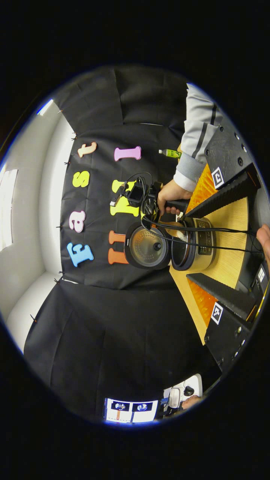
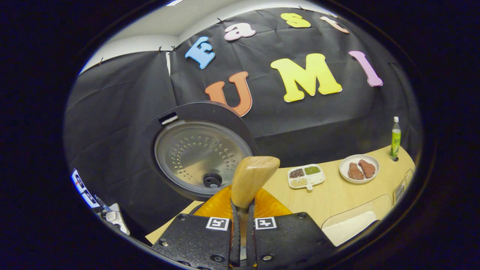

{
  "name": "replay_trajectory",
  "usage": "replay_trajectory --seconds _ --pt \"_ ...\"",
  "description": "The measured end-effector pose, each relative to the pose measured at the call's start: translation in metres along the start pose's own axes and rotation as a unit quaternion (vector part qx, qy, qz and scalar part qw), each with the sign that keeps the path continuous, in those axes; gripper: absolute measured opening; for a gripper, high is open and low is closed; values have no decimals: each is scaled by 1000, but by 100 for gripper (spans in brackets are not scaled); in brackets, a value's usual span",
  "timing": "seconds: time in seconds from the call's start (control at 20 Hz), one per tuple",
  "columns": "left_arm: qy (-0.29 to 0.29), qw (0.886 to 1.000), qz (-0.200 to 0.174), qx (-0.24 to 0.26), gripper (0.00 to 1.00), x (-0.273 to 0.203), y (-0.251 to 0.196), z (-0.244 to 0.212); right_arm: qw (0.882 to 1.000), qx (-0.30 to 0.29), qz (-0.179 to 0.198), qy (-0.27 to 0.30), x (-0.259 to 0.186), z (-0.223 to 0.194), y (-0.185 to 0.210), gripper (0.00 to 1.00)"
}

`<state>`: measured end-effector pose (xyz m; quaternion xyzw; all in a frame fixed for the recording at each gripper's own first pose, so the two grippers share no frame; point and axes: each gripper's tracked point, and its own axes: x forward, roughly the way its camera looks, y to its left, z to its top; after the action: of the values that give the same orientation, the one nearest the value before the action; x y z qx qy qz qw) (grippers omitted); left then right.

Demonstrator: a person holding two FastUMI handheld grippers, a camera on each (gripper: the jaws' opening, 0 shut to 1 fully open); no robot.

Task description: Close the left gripper, press the button to open the rice cooker; take a wooden spoon from the chopstick holder with the right hand, scoop a spoonful of rice and pour it into the rice cooker, then put the wooden spoon back into the chopstick holder.

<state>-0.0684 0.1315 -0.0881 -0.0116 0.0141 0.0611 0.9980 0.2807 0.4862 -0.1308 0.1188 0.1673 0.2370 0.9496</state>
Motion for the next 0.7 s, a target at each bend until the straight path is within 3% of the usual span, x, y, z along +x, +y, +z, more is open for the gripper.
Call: replay_trajectory --seconds 0.3,0.55,0.7 --pt "2 1000 5 -16 94 -1 2 0 999 -40 7 4 -1 0 12 12" --pt "-7 1000 -1 -1 94 -3 -5 4 994 -105 5 17 -1 2 28 12" --pt "-2 1000 -4 -17 94 -4 -7 2 990 -137 0 20 -1 6 35 12"
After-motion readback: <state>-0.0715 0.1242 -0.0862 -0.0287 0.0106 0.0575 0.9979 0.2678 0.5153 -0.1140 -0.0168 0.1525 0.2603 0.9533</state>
